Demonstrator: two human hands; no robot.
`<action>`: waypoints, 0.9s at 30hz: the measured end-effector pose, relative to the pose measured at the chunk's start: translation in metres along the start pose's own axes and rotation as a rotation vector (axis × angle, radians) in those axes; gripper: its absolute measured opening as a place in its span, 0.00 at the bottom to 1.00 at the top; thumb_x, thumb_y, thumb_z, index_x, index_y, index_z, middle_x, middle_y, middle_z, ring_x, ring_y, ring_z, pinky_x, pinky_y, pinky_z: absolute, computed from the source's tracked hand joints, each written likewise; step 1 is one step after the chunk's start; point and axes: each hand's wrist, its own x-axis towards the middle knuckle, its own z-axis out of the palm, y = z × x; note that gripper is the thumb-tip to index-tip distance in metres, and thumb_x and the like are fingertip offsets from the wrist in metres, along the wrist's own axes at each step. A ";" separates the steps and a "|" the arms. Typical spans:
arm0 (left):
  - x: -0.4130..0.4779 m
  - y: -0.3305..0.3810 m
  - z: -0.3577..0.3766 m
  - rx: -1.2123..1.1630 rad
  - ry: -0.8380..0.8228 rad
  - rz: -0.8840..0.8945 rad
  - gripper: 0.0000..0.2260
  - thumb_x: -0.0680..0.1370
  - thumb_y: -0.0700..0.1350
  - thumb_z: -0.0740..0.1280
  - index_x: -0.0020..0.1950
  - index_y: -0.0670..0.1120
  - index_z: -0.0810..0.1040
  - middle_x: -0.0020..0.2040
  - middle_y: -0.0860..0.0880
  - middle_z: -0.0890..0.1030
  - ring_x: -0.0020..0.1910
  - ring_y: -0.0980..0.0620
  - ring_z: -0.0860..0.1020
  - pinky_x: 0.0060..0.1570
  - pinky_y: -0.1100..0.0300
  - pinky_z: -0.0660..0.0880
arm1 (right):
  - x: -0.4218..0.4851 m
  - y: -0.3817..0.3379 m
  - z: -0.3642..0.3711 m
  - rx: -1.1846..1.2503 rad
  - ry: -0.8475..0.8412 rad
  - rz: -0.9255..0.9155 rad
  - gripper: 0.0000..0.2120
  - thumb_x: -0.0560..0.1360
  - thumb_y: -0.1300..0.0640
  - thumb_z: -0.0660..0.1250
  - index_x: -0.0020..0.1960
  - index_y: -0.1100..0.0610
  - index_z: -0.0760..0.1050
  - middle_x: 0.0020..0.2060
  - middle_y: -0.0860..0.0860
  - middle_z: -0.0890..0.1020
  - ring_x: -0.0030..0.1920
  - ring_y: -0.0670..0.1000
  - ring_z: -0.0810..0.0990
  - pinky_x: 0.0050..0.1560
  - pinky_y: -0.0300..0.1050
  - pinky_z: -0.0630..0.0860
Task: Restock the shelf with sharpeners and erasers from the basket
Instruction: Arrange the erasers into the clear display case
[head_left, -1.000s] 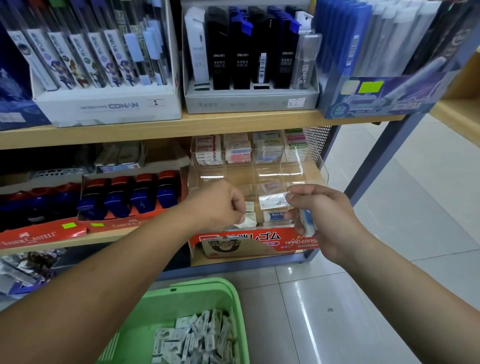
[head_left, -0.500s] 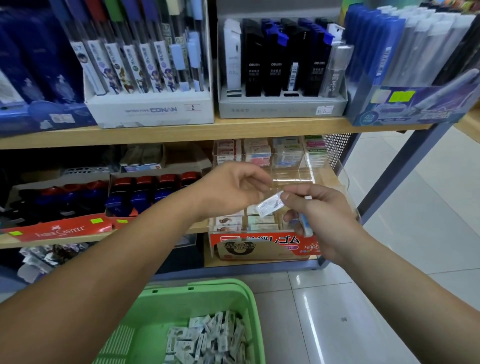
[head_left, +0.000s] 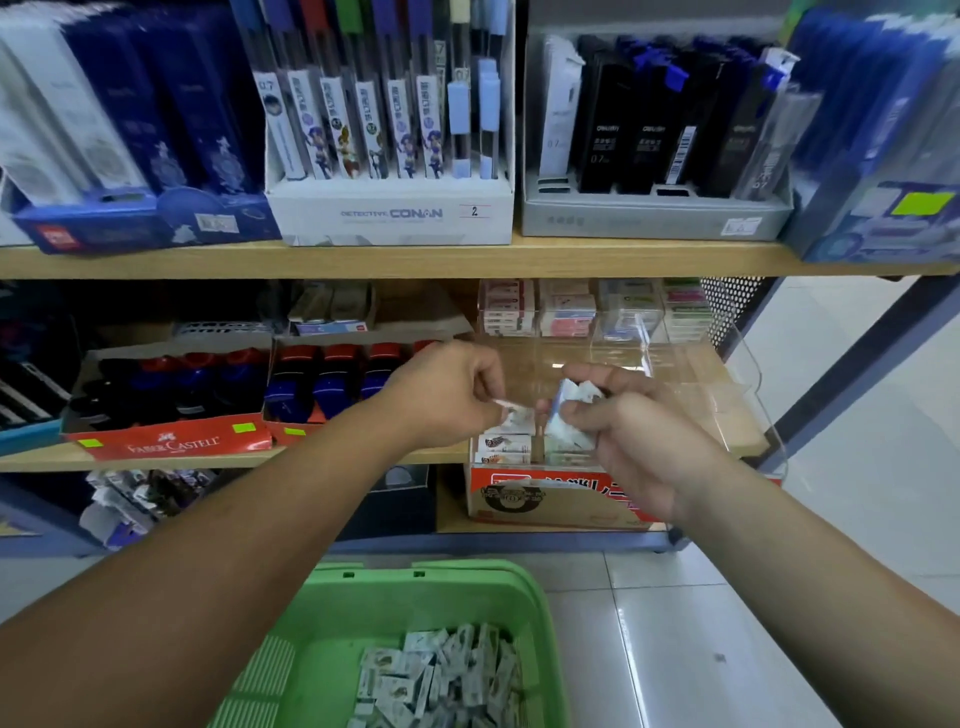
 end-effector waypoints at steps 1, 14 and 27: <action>0.001 0.001 0.000 0.071 -0.017 0.012 0.07 0.74 0.45 0.77 0.43 0.54 0.81 0.43 0.56 0.82 0.44 0.59 0.80 0.44 0.55 0.81 | 0.001 0.000 -0.002 -0.011 0.010 -0.002 0.22 0.76 0.79 0.63 0.65 0.62 0.77 0.58 0.65 0.84 0.55 0.57 0.87 0.42 0.39 0.82; 0.008 0.004 0.016 0.454 -0.184 0.033 0.12 0.79 0.39 0.68 0.56 0.55 0.83 0.54 0.57 0.81 0.52 0.54 0.80 0.52 0.52 0.81 | -0.004 -0.003 -0.008 0.013 0.129 -0.059 0.25 0.71 0.78 0.71 0.63 0.57 0.79 0.41 0.51 0.89 0.40 0.50 0.88 0.36 0.45 0.83; 0.002 0.053 0.007 -0.295 -0.219 0.105 0.20 0.80 0.34 0.68 0.69 0.49 0.78 0.53 0.51 0.82 0.39 0.61 0.82 0.38 0.67 0.79 | -0.009 -0.007 -0.019 -0.062 0.152 -0.140 0.19 0.71 0.75 0.75 0.57 0.60 0.79 0.46 0.54 0.89 0.39 0.53 0.88 0.35 0.48 0.84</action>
